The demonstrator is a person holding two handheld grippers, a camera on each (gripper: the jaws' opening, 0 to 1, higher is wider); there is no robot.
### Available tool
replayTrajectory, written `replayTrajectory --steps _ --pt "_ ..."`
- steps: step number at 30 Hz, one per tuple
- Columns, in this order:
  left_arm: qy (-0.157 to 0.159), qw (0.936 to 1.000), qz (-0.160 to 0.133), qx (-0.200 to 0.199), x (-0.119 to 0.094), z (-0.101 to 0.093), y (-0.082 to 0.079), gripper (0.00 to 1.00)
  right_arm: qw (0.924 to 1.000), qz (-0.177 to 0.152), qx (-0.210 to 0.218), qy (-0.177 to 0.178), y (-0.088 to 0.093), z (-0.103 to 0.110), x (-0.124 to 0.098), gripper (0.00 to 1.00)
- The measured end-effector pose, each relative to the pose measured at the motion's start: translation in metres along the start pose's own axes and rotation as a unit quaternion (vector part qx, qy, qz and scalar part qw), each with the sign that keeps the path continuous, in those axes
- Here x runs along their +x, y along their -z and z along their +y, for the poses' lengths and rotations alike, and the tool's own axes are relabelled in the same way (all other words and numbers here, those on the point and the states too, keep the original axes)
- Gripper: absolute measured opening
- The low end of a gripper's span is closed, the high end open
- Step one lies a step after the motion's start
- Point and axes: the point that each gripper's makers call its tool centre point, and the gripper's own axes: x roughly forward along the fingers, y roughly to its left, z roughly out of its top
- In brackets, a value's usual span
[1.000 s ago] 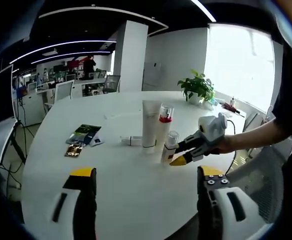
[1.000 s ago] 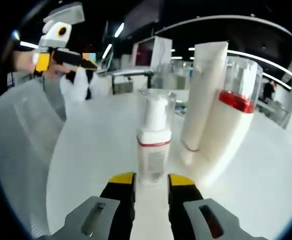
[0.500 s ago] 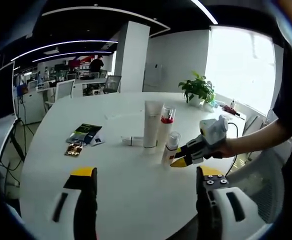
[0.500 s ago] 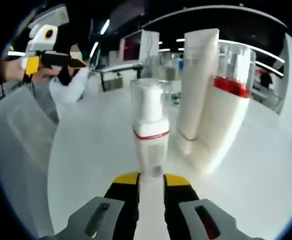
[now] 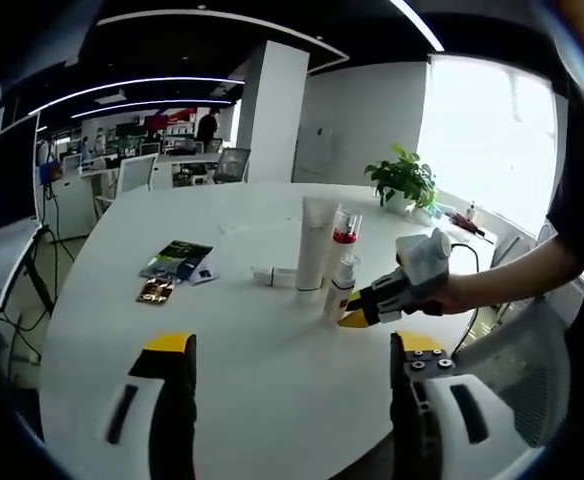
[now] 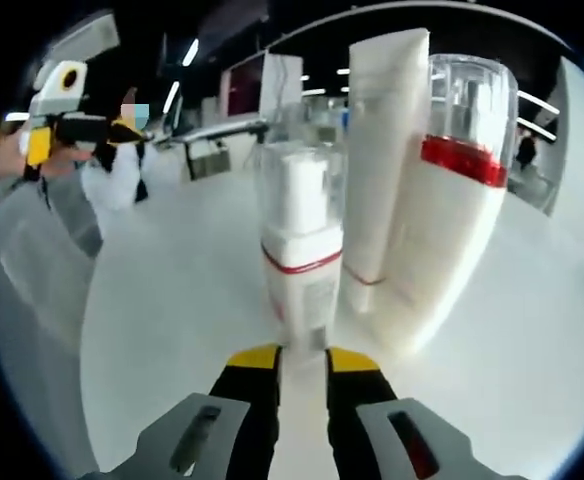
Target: Arrange the skincare products in the storage area until every visible bottle or jar stands upright without overlapping.
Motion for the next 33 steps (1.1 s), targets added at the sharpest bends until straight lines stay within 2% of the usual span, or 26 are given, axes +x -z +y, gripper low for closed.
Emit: replayTrajectory --steps 15,33 --pt "-0.002 1.0000 0.003 -0.005 0.002 0.006 0.002 0.72 0.9989 0.015 0.024 0.037 -0.003 -0.005 0.011 0.09" --pt "-0.003 1.0000 0.005 -0.006 0.000 0.008 0.002 0.72 0.9975 0.015 0.047 0.052 -0.007 -0.011 0.016 0.12"
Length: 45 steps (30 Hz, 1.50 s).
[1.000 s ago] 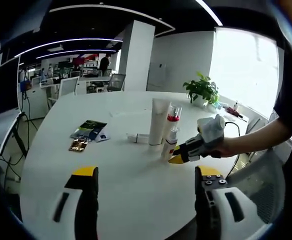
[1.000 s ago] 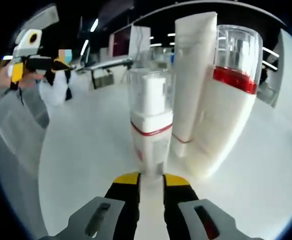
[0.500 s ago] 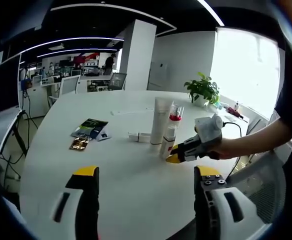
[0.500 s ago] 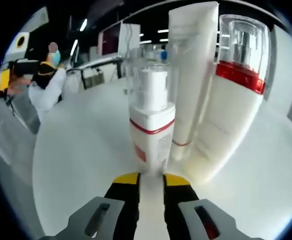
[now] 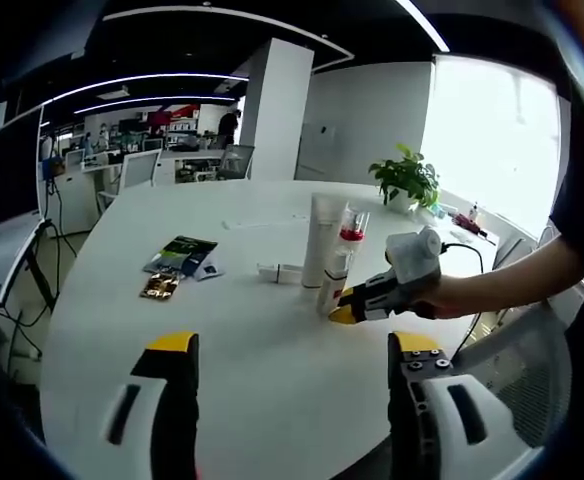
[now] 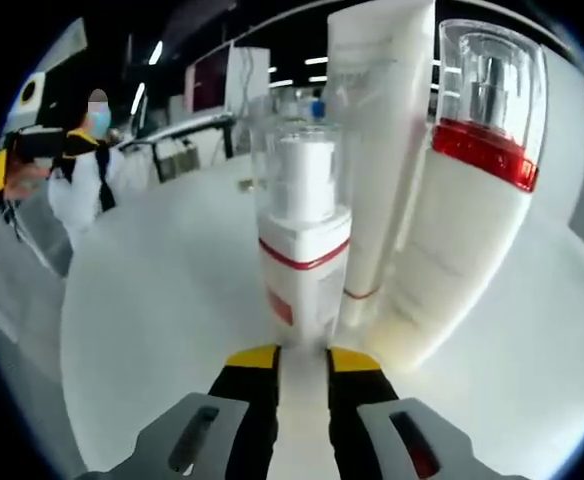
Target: Arrange the skincare products in the storage area until every visible bottle or jar stands upright without overlapping.
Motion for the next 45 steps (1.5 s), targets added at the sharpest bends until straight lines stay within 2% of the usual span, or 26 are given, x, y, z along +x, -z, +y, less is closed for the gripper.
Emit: replayTrajectory --steps 10,21,28,35,41,45 --pt "0.008 0.9999 -0.004 0.007 -0.001 -0.005 -0.008 0.72 0.9999 -0.008 0.009 -0.001 -0.006 0.003 -0.011 0.16" --pt "0.020 0.9995 -0.009 0.021 -0.011 -0.009 -0.019 0.72 0.9994 -0.015 0.030 0.010 -0.011 0.008 -0.039 0.25" --pt "0.020 0.9995 0.000 0.024 -0.025 -0.009 -0.010 0.72 0.9988 -0.021 0.041 0.015 -0.014 0.014 -0.056 0.31" --pt "0.027 0.9995 0.010 0.008 -0.032 -0.013 0.006 0.71 0.9983 -0.032 0.042 0.023 -0.023 0.021 -0.086 0.41" --pt "0.034 0.9994 0.007 0.007 -0.037 -0.017 0.003 0.71 0.9974 -0.037 0.054 0.030 -0.021 0.023 -0.108 0.44" --pt "0.033 0.9994 -0.002 0.006 -0.044 -0.017 -0.001 0.70 0.9971 -0.034 0.065 0.018 -0.020 0.035 -0.120 0.53"
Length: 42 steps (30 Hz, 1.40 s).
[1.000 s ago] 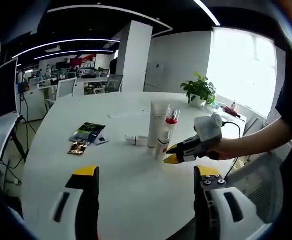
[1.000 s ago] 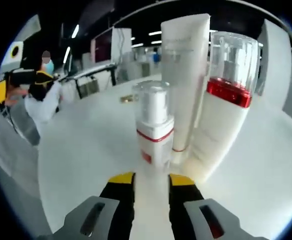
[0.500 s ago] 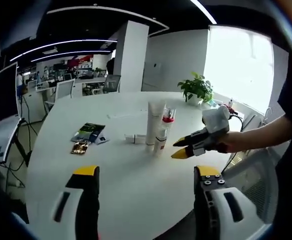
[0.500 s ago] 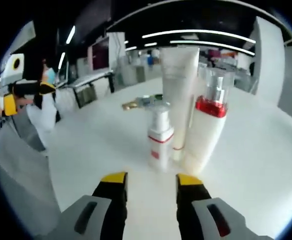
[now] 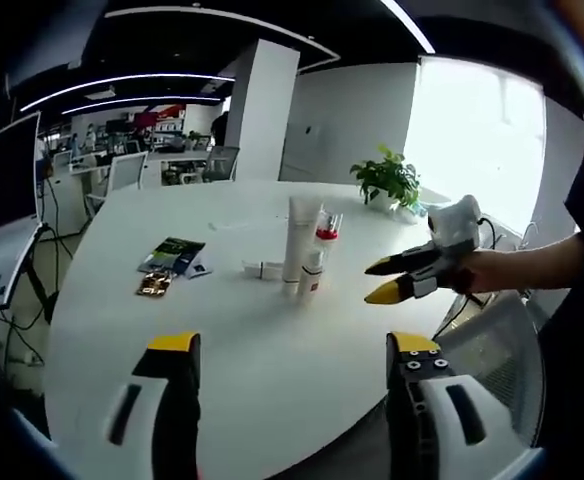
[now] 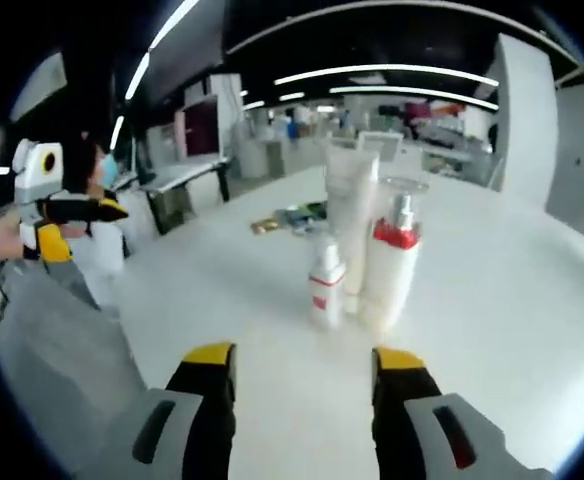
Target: Arrange the skincare products in the storage area until every visible bottle or jar stands upright without overlapping.
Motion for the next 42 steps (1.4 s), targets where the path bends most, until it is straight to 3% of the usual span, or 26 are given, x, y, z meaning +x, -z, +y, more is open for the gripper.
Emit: replayTrajectory --steps 5,14,31,42 --pt "-0.003 0.9999 -0.003 -0.010 -0.008 0.002 0.004 0.70 0.9999 -0.005 -0.003 -0.009 -0.004 0.012 -0.011 0.61" --pt "-0.020 0.9994 -0.009 -0.026 -0.024 0.011 0.009 0.70 0.9991 -0.020 0.029 -0.022 -0.009 0.024 -0.037 0.77" --pt "-0.028 0.9992 -0.006 -0.027 -0.028 0.018 0.006 0.73 0.9973 -0.029 0.062 -0.025 -0.003 0.025 -0.079 0.99" --pt "-0.020 0.9996 -0.004 -0.022 -0.027 0.016 0.002 0.84 0.9965 -0.015 0.075 -0.033 0.004 0.018 -0.088 0.99"
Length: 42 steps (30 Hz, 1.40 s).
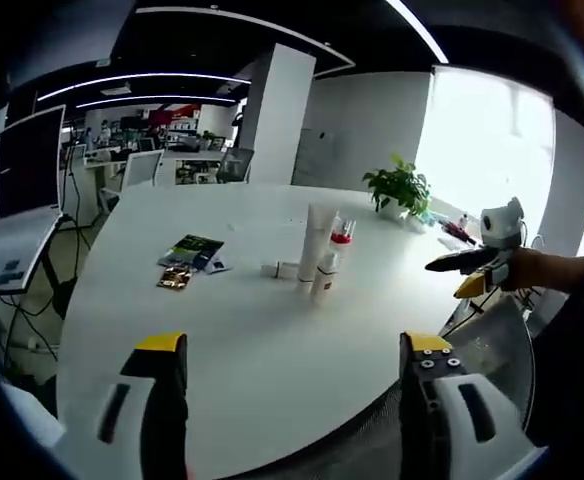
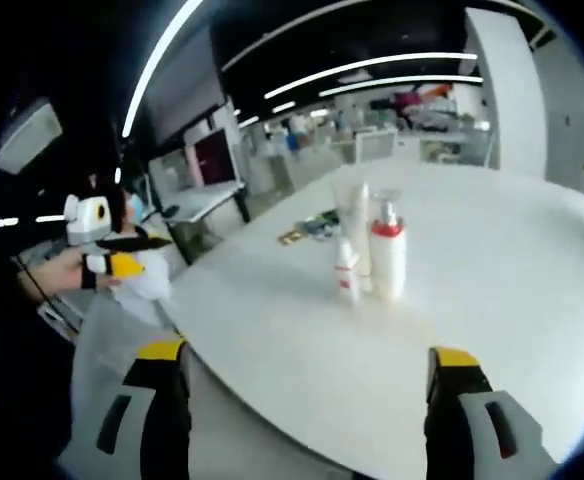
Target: Arrange the skincare products in the storage area until every visible bottle or jar stands upright without overlapping.
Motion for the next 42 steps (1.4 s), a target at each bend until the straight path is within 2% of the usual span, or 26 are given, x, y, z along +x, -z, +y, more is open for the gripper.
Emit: replayTrajectory --steps 2,6,12,21,32,36,39,42 --pt "0.001 1.0000 0.002 0.000 0.000 0.001 0.001 0.87 1.0000 0.000 0.002 0.002 0.000 -0.002 -0.001 0.99" --pt "0.000 0.9999 0.009 -0.004 0.002 0.002 0.003 0.99 1.0000 0.005 0.008 0.004 0.002 -0.006 0.000 0.99" --pt "0.004 0.9996 0.028 0.002 0.005 -0.002 0.010 0.99 0.9999 0.011 0.008 0.004 0.002 -0.007 0.002 0.99" --pt "0.003 0.9996 0.027 -0.003 0.006 0.001 0.013 0.99 0.9998 0.021 -0.007 -0.001 -0.010 -0.008 0.008 0.99" --pt "0.007 0.9993 0.031 -0.019 0.011 0.002 0.022 0.98 0.9988 0.037 -0.034 0.001 -0.050 -0.020 0.025 0.99" --pt "0.006 0.9991 0.036 -0.022 0.012 0.005 0.025 0.97 0.9983 0.032 -0.048 -0.003 -0.073 -0.023 0.031 0.98" --pt "0.003 0.9991 0.029 -0.029 0.011 0.008 0.023 0.96 0.9981 0.028 -0.054 -0.006 -0.088 -0.023 0.037 0.97" --pt "0.005 0.9987 0.025 -0.043 0.011 0.009 0.023 0.96 0.9963 0.045 -0.072 -0.003 -0.101 -0.025 0.044 0.96"
